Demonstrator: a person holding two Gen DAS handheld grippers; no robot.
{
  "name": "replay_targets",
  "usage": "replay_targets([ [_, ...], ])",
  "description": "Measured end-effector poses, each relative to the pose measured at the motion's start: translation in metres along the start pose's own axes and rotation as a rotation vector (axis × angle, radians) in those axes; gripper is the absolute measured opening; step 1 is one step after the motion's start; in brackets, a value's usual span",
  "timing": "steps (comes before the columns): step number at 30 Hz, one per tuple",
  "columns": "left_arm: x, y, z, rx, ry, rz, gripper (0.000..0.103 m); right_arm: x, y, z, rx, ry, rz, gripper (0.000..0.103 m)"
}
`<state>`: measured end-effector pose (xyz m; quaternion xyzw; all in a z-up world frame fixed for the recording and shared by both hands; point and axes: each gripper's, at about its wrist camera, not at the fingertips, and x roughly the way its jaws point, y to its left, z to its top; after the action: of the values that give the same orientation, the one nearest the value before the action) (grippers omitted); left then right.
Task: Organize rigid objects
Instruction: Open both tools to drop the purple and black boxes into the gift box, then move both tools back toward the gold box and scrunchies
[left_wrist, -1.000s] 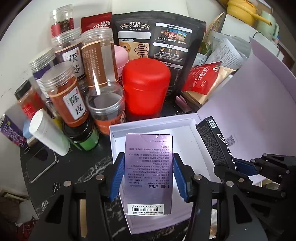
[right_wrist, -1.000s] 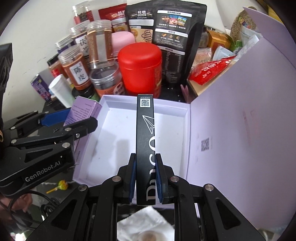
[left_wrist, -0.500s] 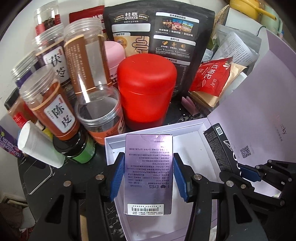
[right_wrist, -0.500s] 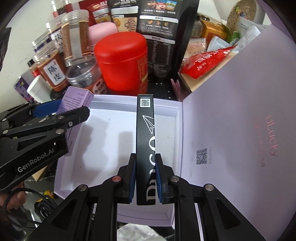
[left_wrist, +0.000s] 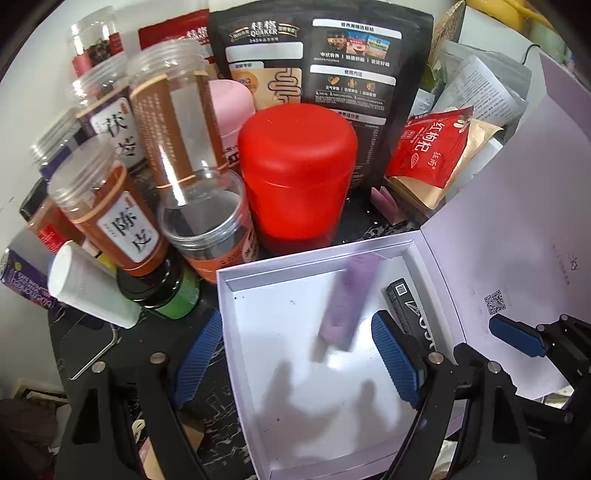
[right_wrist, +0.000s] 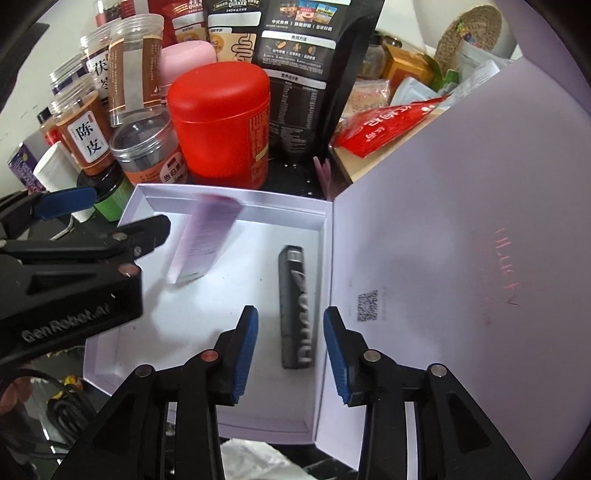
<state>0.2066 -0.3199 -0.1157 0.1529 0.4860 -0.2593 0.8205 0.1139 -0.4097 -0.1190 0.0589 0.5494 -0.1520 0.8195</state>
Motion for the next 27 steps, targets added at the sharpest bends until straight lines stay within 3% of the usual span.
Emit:
replay_targets([
  [27,-0.122,0.050,-0.029,-0.100,-0.125,0.060,0.083,-0.090,0.041,-0.008,-0.029,-0.094,0.049,0.037],
])
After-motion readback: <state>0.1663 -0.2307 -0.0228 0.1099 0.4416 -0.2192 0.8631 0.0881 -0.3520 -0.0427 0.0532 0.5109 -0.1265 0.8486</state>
